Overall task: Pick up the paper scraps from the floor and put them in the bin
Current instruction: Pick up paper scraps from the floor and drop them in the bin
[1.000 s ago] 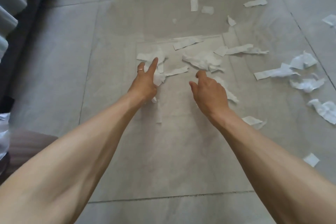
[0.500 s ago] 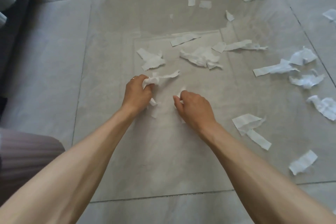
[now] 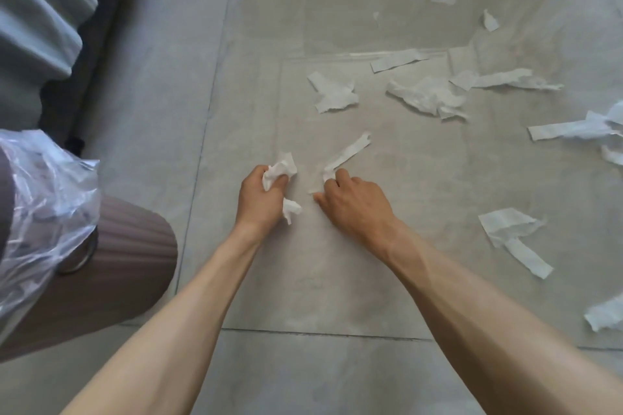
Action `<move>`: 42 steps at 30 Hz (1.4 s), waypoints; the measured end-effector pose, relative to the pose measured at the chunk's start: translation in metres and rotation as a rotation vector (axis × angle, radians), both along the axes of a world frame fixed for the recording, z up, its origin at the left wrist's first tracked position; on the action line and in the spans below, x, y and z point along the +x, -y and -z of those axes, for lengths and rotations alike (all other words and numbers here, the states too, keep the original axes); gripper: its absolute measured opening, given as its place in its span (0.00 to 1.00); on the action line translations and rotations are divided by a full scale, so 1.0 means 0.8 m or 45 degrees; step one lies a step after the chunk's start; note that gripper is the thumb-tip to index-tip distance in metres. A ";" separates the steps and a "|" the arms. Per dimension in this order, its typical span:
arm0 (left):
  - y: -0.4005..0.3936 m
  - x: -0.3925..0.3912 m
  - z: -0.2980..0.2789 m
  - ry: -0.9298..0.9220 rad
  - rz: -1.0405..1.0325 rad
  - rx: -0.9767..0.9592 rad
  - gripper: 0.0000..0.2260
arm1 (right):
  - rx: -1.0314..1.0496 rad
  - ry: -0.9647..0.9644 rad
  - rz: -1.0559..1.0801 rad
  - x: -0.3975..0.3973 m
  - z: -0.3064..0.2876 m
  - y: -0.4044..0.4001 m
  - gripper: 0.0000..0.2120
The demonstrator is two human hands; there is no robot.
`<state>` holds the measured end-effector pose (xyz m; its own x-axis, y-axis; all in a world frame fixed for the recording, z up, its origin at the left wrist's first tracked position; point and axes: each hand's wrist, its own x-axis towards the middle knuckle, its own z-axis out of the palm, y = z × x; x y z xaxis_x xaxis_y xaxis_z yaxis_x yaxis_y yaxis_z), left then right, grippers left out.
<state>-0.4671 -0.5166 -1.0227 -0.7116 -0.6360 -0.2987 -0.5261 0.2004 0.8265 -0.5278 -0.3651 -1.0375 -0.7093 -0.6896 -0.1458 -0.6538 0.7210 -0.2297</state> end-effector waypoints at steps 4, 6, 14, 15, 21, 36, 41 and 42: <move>0.004 0.000 -0.006 -0.005 -0.001 0.043 0.06 | -0.128 0.099 0.101 -0.016 -0.013 -0.012 0.07; 0.003 -0.004 -0.010 -0.006 0.021 0.064 0.07 | -0.253 0.177 0.220 -0.028 -0.027 -0.014 0.08; -0.006 -0.025 -0.003 -0.024 0.042 0.071 0.05 | -0.349 0.260 0.516 -0.058 -0.023 -0.003 0.26; -0.007 -0.026 -0.004 -0.017 0.054 0.075 0.05 | -0.363 0.236 0.585 -0.063 -0.023 -0.007 0.27; -0.024 -0.040 0.001 0.025 0.142 0.039 0.05 | -0.262 0.294 0.791 -0.085 -0.021 -0.013 0.14; -0.021 -0.008 -0.063 -0.023 -0.019 0.139 0.06 | -0.638 0.657 0.698 -0.040 -0.072 -0.005 0.14; 0.001 0.054 -0.200 -0.487 -0.131 0.332 0.03 | -0.938 0.727 0.445 -0.002 -0.197 0.059 0.17; 0.008 0.069 -0.224 -0.536 -0.139 0.340 0.03 | -1.008 0.755 0.399 0.007 -0.219 0.073 0.17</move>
<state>-0.4117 -0.5234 -0.8434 -0.7391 -0.6536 -0.1628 -0.1425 -0.0845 0.9862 -0.5223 -0.4235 -0.8621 -0.8355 -0.5372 -0.1155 -0.0901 0.3414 -0.9356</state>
